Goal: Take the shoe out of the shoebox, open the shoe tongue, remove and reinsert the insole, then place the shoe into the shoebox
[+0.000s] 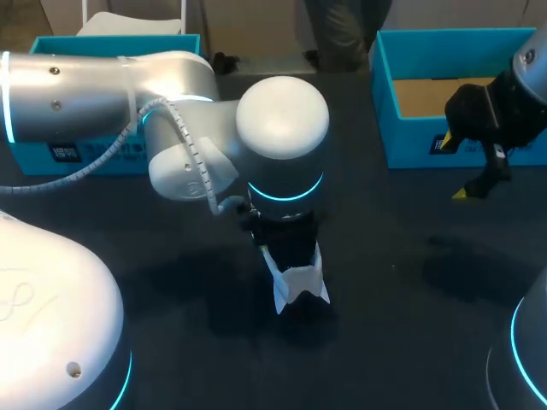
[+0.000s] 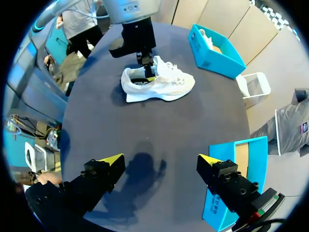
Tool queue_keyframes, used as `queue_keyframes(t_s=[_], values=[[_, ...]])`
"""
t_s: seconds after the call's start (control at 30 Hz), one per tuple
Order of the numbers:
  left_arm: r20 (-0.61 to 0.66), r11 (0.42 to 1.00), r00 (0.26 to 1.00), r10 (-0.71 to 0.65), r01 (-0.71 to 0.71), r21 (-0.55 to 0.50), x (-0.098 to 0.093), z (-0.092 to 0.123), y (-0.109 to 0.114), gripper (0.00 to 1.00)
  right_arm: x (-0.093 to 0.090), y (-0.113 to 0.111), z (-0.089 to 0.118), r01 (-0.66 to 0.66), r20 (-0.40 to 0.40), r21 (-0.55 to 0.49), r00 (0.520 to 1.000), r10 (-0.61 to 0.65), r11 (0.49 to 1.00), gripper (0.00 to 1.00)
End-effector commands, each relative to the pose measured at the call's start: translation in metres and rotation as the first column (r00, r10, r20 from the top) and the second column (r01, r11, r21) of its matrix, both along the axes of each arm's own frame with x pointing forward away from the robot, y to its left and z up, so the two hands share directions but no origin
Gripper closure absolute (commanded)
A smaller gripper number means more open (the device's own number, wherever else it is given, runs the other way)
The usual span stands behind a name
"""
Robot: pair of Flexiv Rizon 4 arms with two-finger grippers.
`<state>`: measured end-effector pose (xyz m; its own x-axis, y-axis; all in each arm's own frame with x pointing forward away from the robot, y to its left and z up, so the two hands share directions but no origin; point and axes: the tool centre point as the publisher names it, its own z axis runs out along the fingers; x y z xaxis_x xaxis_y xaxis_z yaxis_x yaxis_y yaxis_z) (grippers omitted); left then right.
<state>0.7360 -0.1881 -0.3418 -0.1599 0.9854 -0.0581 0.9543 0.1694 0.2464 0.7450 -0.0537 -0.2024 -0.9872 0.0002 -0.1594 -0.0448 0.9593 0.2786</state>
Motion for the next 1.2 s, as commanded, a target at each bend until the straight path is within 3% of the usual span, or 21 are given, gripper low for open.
queue_keyframes(t_s=[0.03, 0.4, 1.0, 1.03, 1.07, 1.13, 1.2], values=[[0.004, 0.999, 1.0, -0.014, 0.013, 0.031, -0.004, 0.003, -0.002, 0.0, 0.001, 0.001, -0.001, 0.001, 0.0, -0.003, 1.0, -0.001, 1.0, 0.0], [-0.008, 0.998, 0.999, -0.041, 0.041, 0.049, -0.001, 0.012, -0.006, 0.0, 0.001, 0.001, -0.001, 0.001, 0.0, -0.003, 1.0, -0.001, 1.0, 0.0], [0.023, 0.998, 0.998, 0.066, -0.066, 0.0, 0.044, 0.042, -0.007, 0.0, 0.001, 0.001, -0.001, 0.001, 0.0, -0.003, 1.0, -0.001, 1.0, 0.0], [0.028, 0.997, 0.997, 0.076, -0.076, -0.004, 0.047, 0.043, -0.006, 0.2, 0.001, 0.001, -0.001, 0.001, 0.0, -0.003, 1.0, -0.001, 1.0, 0.0], [0.028, 0.997, 0.997, 0.079, -0.079, -0.004, 0.049, 0.044, -0.006, 0.29, 0.001, 0.001, -0.001, 0.001, 0.0, -0.003, 1.0, -0.001, 1.0, 0.0], [0.04, 0.997, 0.996, 0.083, -0.084, -0.001, 0.051, 0.045, -0.005, 0.27, 0.001, 0.001, -0.001, 0.001, 0.0, -0.003, 1.0, -0.001, 1.0, 0.0], [0.043, 0.996, 0.995, 0.09, -0.09, -0.004, 0.053, 0.045, -0.004, 0.54, 0.001, 0.001, -0.001, 0.001, 0.0, -0.003, 1.0, -0.001, 1.0, 0.0]])
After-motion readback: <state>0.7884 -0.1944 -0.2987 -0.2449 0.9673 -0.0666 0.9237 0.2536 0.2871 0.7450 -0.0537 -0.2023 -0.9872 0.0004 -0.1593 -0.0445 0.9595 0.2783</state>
